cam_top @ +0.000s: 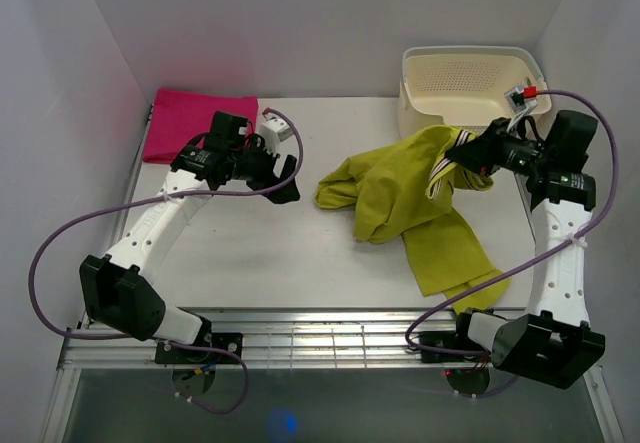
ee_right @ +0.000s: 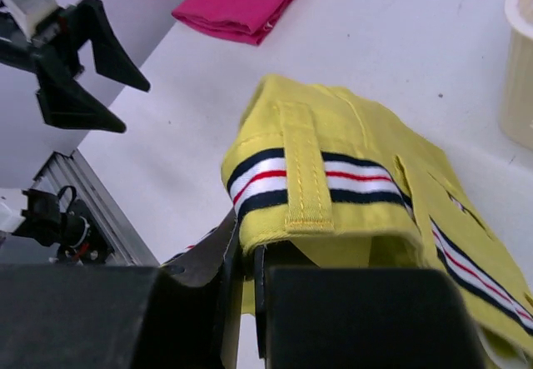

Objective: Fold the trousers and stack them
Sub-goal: Flatten the trousers out

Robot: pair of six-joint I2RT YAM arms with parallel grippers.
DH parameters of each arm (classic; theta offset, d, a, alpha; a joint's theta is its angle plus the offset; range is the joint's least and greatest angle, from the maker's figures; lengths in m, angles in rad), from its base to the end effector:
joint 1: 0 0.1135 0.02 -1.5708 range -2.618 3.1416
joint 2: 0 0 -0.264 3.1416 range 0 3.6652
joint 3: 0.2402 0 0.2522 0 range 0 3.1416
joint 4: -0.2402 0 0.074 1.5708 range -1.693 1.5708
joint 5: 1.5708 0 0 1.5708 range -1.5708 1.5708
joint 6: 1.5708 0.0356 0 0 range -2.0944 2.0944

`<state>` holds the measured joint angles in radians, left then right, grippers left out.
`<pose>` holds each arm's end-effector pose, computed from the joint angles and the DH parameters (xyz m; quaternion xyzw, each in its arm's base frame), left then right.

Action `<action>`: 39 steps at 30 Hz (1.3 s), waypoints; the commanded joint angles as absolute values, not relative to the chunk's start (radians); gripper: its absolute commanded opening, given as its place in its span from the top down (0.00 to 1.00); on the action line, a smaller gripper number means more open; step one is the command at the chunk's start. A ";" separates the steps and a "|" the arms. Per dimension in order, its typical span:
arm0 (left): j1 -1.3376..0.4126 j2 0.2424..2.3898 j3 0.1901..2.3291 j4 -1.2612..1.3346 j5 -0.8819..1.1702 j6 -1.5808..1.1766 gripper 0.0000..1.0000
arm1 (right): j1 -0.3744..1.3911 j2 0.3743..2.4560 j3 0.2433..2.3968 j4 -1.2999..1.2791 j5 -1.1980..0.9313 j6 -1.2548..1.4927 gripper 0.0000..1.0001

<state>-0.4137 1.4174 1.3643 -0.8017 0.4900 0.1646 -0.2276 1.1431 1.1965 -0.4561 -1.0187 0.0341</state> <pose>0.2649 -0.1346 0.3418 0.3406 0.8467 -0.2677 0.3091 0.2379 -0.0240 0.3904 -0.1715 0.7572 0.3584 0.5185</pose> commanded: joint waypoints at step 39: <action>0.201 1.212 1.316 -0.814 0.895 0.071 0.05 | 0.516 1.536 1.550 -0.515 -0.591 -0.079 0.08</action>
<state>0.3466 1.1893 1.2522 -0.7097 0.9009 -0.1104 0.6621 1.6928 1.5944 -0.1986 -0.5869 0.1928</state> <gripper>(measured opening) 0.961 0.912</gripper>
